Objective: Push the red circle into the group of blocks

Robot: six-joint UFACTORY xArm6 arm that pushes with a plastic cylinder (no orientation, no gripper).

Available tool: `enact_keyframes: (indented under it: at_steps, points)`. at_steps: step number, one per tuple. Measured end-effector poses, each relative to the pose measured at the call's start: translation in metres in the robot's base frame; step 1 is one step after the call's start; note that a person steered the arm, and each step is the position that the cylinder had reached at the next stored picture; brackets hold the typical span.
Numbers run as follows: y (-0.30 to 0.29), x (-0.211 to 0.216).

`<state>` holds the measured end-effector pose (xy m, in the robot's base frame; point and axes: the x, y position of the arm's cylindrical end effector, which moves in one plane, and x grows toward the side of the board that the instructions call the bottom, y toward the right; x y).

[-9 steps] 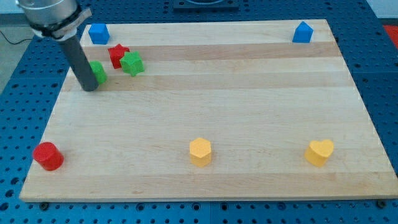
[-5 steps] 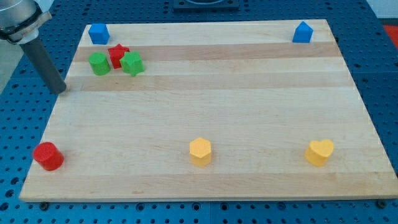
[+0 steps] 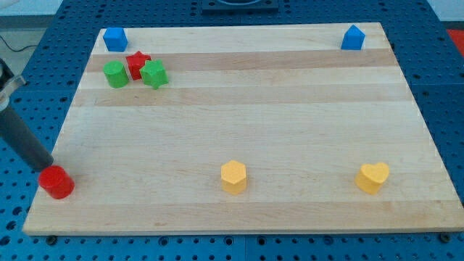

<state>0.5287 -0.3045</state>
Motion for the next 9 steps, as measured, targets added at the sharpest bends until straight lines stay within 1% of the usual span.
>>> enact_keyframes:
  at_steps: [1, 2, 3, 4, 5, 6, 7, 8, 9]
  points:
    - [0.0, 0.017]
    - [0.001, 0.052]
    - [0.011, 0.066]
    - [0.043, 0.046]
    - [0.086, 0.012]
    - [0.096, -0.041]
    - [0.092, -0.022]
    - [0.069, 0.022]
    - [0.032, 0.049]
